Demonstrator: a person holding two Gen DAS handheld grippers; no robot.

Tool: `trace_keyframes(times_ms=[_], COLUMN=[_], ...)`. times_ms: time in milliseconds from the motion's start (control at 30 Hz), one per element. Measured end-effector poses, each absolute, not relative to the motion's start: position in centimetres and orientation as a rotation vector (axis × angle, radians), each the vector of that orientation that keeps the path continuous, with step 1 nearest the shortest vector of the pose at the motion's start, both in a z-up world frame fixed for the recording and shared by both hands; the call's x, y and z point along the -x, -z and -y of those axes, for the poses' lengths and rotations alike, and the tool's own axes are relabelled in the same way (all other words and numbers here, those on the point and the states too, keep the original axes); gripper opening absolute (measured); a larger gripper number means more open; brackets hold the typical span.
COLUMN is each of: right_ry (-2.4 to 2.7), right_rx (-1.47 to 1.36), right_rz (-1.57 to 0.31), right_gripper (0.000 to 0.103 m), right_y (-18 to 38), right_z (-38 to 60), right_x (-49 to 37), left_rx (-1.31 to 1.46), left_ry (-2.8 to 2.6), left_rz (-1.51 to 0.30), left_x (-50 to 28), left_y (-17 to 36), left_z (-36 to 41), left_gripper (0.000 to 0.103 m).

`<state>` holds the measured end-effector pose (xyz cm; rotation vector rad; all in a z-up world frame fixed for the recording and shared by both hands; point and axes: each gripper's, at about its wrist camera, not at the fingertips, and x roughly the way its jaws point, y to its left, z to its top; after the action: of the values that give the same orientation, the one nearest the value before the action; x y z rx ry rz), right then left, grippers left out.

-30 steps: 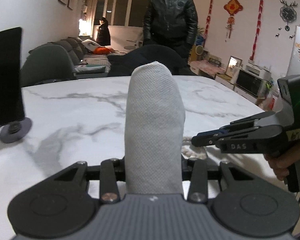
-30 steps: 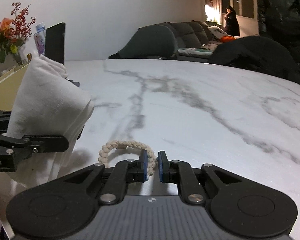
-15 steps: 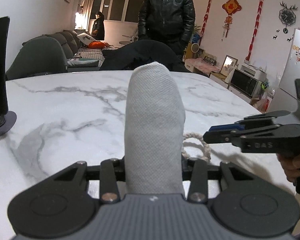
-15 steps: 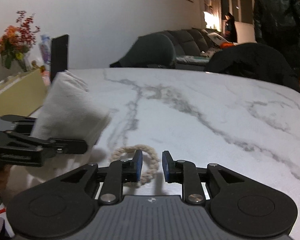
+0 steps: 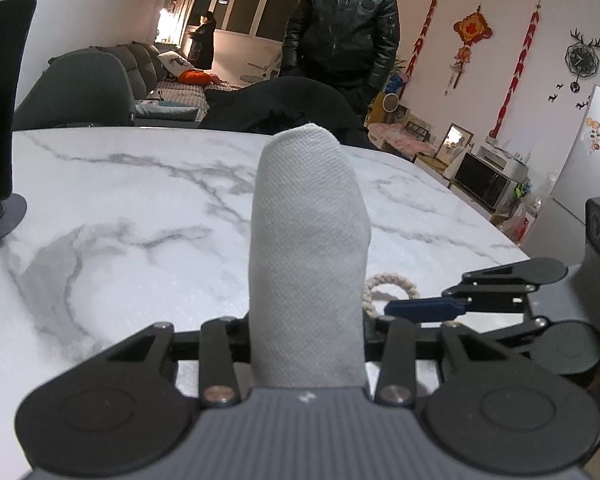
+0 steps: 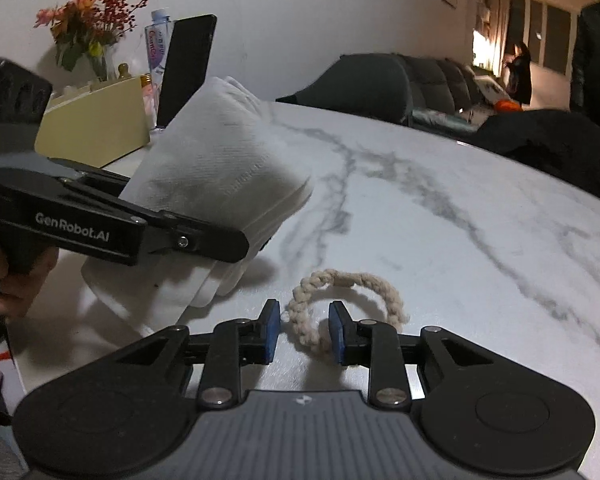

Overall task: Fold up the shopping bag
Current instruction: 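Grasp the cream braided rope loop with the right gripper, then carry the braided loop to the roll while the left gripper holds it upright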

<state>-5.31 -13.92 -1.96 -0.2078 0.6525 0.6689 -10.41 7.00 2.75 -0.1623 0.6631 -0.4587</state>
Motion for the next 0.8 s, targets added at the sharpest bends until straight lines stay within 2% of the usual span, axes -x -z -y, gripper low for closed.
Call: trace_keyframes(times_ms=[67, 100, 367, 800], right_ry=[-0.66, -0.655, -0.622, -0.66], right_rx=[0.204, 0.194, 0.075, 0.024], right_rz=[-0.651, -0.654, -0.649, -0.504], right_gripper=[0.015, 0.014, 0.014, 0.014], right_y=[2.0, 2.0, 0.8, -4.6], right_z=[14.0, 14.1, 16.4, 16.9], right_x=[5.0, 4.8, 4.2, 5.7], left_rx=[0.182, 0.192, 0.273, 0.39], left_ry=[0.468, 0.473, 0.485, 0.53], left_rz=[-0.672, -0.678, -0.707, -0.747], left_x=[10.1, 10.0, 8.8, 7.3], left_y=[-2.6, -2.5, -2.0, -0.9], left_z=[-7.2, -7.2, -7.2, -6.6], left_gripper=[0.037, 0.037, 0.037, 0.037])
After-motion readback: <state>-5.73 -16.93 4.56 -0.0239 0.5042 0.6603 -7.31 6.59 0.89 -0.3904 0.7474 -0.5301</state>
